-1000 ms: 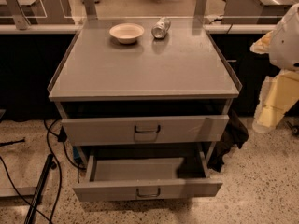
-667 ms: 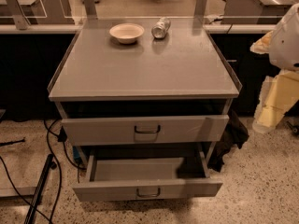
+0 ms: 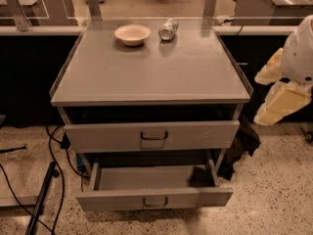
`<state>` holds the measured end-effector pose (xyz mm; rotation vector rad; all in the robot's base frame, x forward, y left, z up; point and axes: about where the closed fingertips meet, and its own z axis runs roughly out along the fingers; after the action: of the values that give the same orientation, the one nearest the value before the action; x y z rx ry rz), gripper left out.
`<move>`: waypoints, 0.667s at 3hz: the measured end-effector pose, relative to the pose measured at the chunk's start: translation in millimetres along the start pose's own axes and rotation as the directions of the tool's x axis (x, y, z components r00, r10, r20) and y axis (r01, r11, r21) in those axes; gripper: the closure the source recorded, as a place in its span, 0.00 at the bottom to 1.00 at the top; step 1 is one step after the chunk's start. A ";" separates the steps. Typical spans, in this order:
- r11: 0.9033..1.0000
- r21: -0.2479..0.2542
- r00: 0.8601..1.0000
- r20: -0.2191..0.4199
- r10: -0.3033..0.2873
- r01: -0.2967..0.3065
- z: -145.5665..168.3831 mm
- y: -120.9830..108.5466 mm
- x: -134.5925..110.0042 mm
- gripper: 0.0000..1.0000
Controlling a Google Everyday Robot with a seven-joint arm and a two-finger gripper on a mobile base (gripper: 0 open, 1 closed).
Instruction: Close middle drawer
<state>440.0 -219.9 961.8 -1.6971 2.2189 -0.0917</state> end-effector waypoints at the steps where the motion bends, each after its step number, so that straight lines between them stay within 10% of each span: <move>1: 0.999 0.005 0.998 0.058 0.036 -0.037 31.6 7.1 10.1 0.65; 2: 0.996 -0.007 0.991 0.104 0.086 -0.086 75.3 17.0 23.2 0.88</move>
Offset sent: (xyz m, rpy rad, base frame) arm 0.0054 -0.0101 -0.1424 0.1999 0.0007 -0.0945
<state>442.2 -225.2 881.4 -1.5679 2.2121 0.0207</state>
